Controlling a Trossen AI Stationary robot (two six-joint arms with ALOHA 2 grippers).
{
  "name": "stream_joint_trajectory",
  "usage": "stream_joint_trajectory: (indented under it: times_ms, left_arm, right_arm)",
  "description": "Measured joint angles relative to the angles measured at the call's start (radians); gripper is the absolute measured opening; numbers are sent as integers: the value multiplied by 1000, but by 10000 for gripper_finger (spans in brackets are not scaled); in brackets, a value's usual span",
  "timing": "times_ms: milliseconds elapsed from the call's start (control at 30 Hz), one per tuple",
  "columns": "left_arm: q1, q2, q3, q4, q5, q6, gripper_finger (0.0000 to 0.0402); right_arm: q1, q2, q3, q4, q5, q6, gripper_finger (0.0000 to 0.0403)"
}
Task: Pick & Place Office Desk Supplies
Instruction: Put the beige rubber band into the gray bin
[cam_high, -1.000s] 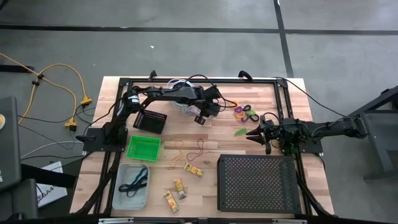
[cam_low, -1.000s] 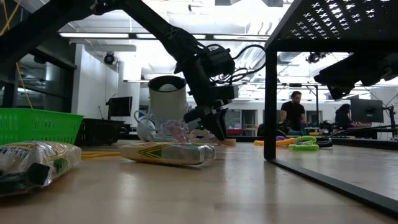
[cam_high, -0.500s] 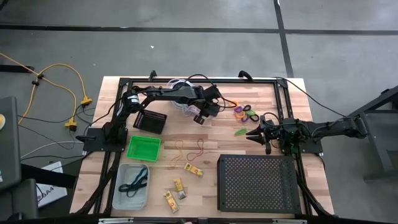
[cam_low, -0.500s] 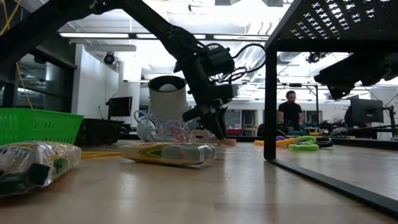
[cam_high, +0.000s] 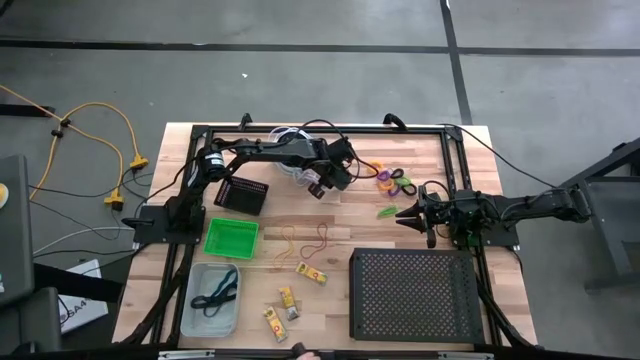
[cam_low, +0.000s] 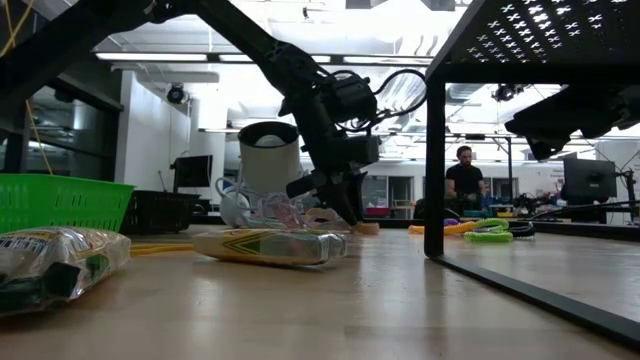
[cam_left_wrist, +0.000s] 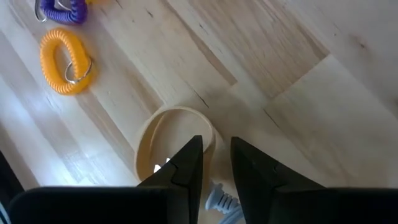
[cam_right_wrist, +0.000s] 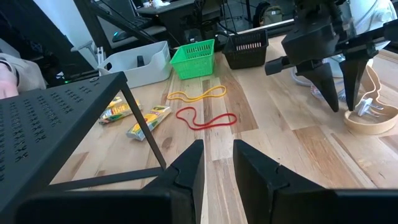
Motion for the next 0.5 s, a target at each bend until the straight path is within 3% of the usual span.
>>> stream_joint_trajectory:
  times_ms: [500]
  left_arm:
    - [0, 0, 0, 29, 0, 103, 76]
  right_arm:
    - [0, 0, 0, 0, 0, 0, 73]
